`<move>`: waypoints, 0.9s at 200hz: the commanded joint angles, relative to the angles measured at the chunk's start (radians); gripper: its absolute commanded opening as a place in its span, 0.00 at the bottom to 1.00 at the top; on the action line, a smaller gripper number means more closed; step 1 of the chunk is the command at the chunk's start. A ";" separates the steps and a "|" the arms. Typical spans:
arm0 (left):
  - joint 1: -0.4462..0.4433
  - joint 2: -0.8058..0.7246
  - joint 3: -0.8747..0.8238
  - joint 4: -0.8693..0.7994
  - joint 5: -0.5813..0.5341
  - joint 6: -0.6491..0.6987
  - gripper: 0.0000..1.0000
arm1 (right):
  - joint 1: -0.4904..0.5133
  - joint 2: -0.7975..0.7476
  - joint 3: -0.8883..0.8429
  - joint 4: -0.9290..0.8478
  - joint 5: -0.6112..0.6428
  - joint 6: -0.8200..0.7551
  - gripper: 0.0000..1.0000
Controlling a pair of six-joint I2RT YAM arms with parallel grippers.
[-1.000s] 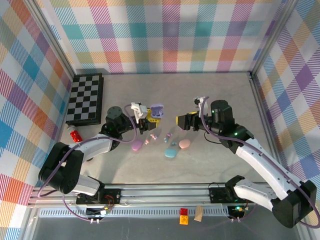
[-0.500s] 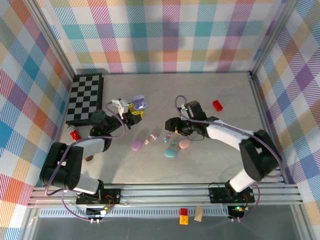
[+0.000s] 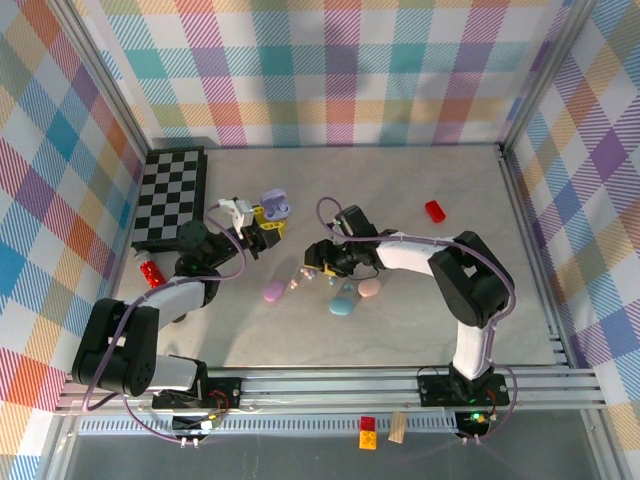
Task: Insert the wireless bluetooth earbuds into the charging case
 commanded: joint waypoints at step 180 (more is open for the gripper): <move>0.012 -0.094 -0.012 -0.140 -0.030 0.104 0.36 | 0.029 0.115 0.085 -0.031 -0.058 -0.033 0.43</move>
